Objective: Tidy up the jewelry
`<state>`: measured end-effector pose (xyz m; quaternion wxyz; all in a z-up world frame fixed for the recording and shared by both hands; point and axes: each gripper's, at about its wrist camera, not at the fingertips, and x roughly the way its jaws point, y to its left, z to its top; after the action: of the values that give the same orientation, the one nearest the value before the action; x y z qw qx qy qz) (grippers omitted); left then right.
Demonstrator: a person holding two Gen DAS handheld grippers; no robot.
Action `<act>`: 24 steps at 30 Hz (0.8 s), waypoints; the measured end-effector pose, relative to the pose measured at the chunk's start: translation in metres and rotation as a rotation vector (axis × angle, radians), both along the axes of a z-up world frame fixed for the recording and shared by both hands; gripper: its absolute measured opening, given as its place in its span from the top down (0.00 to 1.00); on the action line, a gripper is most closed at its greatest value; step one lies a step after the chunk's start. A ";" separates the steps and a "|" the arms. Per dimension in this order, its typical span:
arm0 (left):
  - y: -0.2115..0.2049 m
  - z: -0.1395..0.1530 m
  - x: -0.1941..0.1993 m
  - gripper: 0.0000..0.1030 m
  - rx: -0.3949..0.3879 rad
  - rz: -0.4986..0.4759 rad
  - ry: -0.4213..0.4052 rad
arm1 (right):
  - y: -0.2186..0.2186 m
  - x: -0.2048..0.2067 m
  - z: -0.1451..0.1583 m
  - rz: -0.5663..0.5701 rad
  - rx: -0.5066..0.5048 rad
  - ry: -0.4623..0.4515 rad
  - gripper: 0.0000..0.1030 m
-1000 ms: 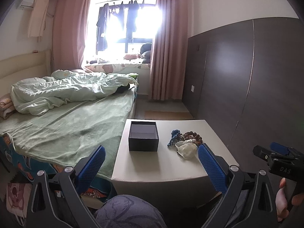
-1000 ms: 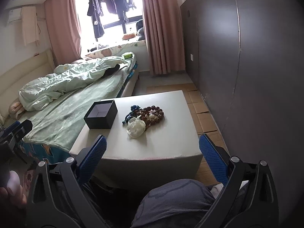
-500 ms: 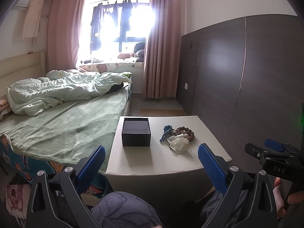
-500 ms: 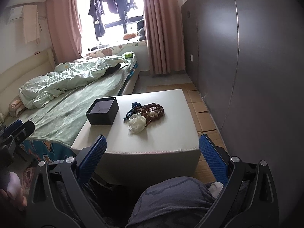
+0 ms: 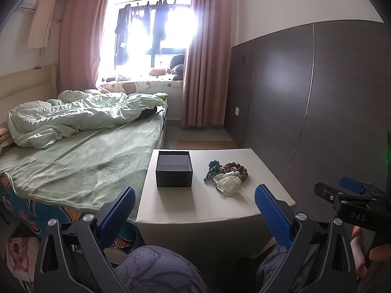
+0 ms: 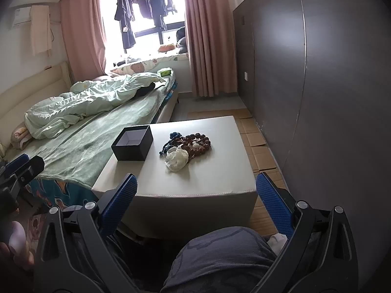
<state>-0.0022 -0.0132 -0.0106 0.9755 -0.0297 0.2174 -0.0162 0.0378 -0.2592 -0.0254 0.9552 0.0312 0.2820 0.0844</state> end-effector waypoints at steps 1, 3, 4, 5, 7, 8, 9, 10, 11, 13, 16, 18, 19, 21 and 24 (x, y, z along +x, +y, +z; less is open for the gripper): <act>0.000 0.000 -0.001 0.08 0.000 -0.001 -0.001 | 0.000 0.000 0.000 0.001 0.001 0.000 0.05; -0.001 0.001 -0.002 0.08 0.001 -0.001 -0.003 | 0.000 -0.001 0.001 0.004 0.000 -0.004 0.05; -0.002 0.001 -0.002 0.08 0.002 -0.002 -0.004 | 0.001 -0.002 0.002 0.005 -0.001 -0.006 0.05; -0.002 0.002 -0.002 0.08 0.004 -0.002 -0.005 | 0.002 -0.003 0.002 0.007 -0.001 -0.008 0.05; -0.003 0.003 -0.003 0.08 0.006 -0.002 -0.008 | 0.003 -0.004 0.003 0.009 -0.002 -0.010 0.05; -0.003 0.003 -0.004 0.08 0.005 -0.002 -0.010 | 0.003 -0.005 0.003 0.009 -0.002 -0.010 0.05; -0.003 0.003 -0.005 0.08 0.006 -0.001 -0.011 | 0.003 -0.005 0.003 0.009 -0.001 -0.009 0.05; -0.004 0.004 -0.005 0.08 0.007 -0.001 -0.011 | 0.003 -0.005 0.003 0.010 -0.001 -0.010 0.05; -0.004 0.004 -0.006 0.08 0.007 -0.002 -0.013 | 0.003 -0.005 0.003 0.009 -0.003 -0.011 0.05; -0.004 0.004 -0.007 0.08 0.008 -0.001 -0.014 | 0.004 -0.005 0.003 0.007 -0.004 -0.012 0.05; -0.005 0.004 -0.007 0.08 0.006 -0.003 -0.011 | 0.004 -0.007 0.005 0.005 -0.003 -0.017 0.05; -0.005 0.004 -0.006 0.08 0.008 -0.004 -0.011 | 0.004 -0.008 0.005 0.001 -0.008 -0.021 0.05; -0.005 0.004 -0.006 0.08 0.008 -0.004 -0.010 | 0.004 -0.008 0.005 0.000 -0.008 -0.021 0.05; -0.005 0.005 -0.007 0.08 0.010 -0.005 -0.012 | 0.004 -0.008 0.005 -0.002 -0.005 -0.021 0.05; -0.006 0.005 -0.006 0.08 0.009 -0.006 -0.010 | 0.005 -0.010 0.005 -0.005 -0.006 -0.021 0.05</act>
<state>-0.0087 -0.0190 -0.0061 0.9767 -0.0246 0.2126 -0.0181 0.0278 -0.2545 -0.0205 0.9584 0.0279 0.2722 0.0816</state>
